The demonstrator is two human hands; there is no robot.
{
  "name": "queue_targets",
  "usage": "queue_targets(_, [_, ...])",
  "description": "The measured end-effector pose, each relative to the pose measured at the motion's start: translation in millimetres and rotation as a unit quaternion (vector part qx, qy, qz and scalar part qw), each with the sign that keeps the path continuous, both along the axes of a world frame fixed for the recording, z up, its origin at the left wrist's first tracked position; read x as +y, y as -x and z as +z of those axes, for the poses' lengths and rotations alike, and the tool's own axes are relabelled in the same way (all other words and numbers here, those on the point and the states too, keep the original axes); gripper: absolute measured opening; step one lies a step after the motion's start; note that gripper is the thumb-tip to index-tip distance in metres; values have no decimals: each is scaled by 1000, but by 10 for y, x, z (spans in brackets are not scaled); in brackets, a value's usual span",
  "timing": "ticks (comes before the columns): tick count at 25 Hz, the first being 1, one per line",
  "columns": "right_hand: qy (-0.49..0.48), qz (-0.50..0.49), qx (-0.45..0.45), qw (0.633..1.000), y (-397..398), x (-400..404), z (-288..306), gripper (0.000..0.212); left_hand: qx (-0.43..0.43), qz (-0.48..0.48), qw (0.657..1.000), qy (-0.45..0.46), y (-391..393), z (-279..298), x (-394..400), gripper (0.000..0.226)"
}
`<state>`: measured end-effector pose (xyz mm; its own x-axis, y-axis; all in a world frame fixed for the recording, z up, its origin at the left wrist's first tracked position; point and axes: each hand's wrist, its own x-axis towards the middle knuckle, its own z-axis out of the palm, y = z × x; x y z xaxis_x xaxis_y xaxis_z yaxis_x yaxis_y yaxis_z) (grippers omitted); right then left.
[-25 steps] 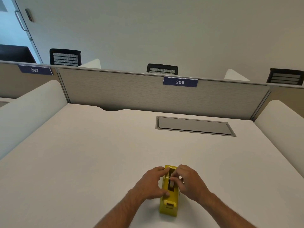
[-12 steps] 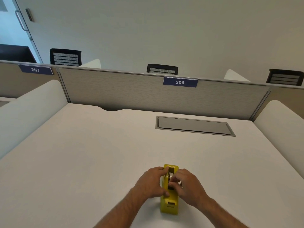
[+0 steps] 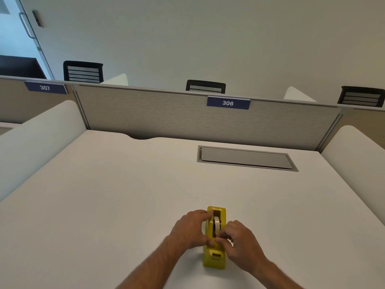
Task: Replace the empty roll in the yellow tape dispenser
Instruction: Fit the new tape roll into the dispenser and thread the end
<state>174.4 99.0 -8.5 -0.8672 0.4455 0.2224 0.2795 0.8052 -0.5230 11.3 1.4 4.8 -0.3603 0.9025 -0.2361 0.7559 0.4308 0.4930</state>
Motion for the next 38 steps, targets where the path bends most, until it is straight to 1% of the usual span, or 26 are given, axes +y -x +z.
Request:
queue_targets(5, [15, -25, 27, 999, -94, -105, -40, 21, 3, 9, 1000, 8, -5, 2, -1, 97])
queue_targets(10, [24, -27, 32, 999, -150, -233, -85, 9, -1, 17, 1000, 11, -7, 4, -11, 97])
queue_targets(14, [29, -39, 35, 998, -179, -270, -121, 8, -8, 19, 1000, 14, -10, 22, -11, 98])
queue_targets(23, [-21, -23, 29, 999, -211, -287, -157, 8, -11, 22, 1000, 15, -10, 34, -15, 98])
queue_targets(29, [-50, -17, 41, 998, -236, -276, -181, 8, -17, 28, 999, 16, -9, 24, -13, 98])
queue_targets(31, [-66, 0, 45, 997, -258, -287, -160, 9, -15, 29, 999, 17, -10, 12, -8, 98])
queue_targets(34, [-109, 21, 41, 993, -274, -306, -134, 19, -15, 31, 999, 19, -3, 4, 0, 99])
queue_targets(35, [-125, 22, 39, 991, -268, -312, -131, 20, -16, 30, 999, 21, -4, 5, 0, 99])
queue_targets(38, [-196, 25, 61, 978, -243, -343, -165, 9, -19, 31, 999, 21, -4, 7, -3, 100])
